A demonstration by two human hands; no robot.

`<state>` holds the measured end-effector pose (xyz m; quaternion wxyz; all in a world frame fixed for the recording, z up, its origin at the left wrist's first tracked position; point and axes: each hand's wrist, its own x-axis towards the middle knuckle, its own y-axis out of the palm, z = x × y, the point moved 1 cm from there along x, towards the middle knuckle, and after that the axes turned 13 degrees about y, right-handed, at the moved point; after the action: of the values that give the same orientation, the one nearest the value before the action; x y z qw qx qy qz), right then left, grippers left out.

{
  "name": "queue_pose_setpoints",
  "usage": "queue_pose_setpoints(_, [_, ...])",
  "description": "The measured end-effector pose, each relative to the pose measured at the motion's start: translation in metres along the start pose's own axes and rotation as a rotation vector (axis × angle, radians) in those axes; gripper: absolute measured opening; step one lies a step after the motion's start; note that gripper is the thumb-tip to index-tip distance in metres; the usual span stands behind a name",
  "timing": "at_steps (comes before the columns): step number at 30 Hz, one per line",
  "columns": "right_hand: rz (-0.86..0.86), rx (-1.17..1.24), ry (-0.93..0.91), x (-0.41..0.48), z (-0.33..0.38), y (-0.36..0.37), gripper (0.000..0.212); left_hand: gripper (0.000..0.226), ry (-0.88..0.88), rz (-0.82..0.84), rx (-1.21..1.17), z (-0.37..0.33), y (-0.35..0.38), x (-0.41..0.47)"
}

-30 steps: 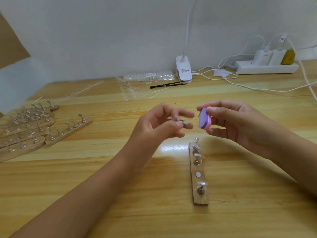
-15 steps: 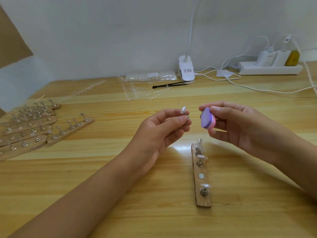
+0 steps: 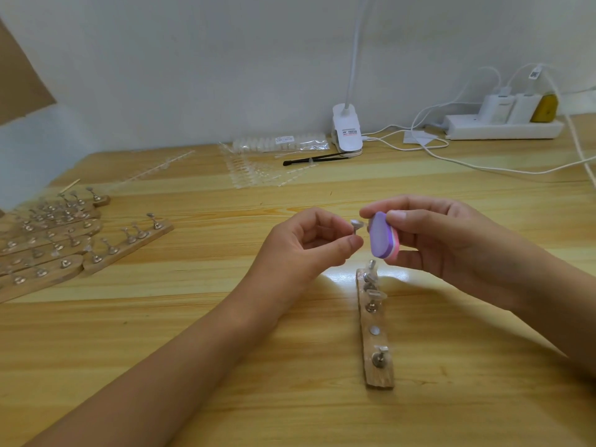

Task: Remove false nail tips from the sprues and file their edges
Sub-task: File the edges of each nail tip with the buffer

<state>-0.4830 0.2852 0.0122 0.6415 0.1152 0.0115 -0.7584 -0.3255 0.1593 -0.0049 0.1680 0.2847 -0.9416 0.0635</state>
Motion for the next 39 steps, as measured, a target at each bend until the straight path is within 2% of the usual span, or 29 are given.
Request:
queue_pose_setpoints(5, [0.011,-0.035,0.001,-0.001,0.001,0.001,0.031,0.011,-0.005,-0.005,0.0,0.001,0.0,0.0])
queue_pose_setpoints(10, [-0.054,-0.062,-0.031,-0.001,0.001,-0.001,0.032,0.014,-0.012,0.001,-0.053,0.001,0.0,-0.001])
queue_pose_setpoints(14, [-0.028,-0.059,-0.027,-0.001,0.001,0.0,0.032,0.034,-0.043,-0.024,-0.095,-0.001,0.001,0.0])
queue_pose_setpoints(18, [0.029,-0.034,0.012,-0.001,-0.001,0.005,0.037,0.042,-0.048,-0.029,-0.079,0.001,0.003,0.0])
queue_pose_setpoints(25, [-0.049,-0.025,-0.025,-0.001,-0.001,0.007,0.024,0.031,-0.077,-0.002,-0.178,0.0,0.002,-0.001])
queue_pose_setpoints(29, [-0.184,0.045,-0.156,-0.002,0.0,0.01,0.025,0.02,-0.078,-0.002,-0.2,0.001,0.004,-0.001])
queue_pose_setpoints(33, [-0.13,-0.02,-0.144,-0.003,-0.002,0.017,0.02,0.022,-0.075,-0.01,-0.211,0.002,0.002,0.0])
queue_pose_setpoints(37, [-0.218,0.005,-0.197,-0.003,-0.001,0.015,0.026,0.011,-0.082,-0.02,-0.221,0.002,0.002,0.001])
queue_pose_setpoints(39, [-0.154,-0.03,-0.174,-0.004,-0.002,0.018,0.024,0.019,-0.073,-0.005,-0.227,0.002,0.003,0.001])
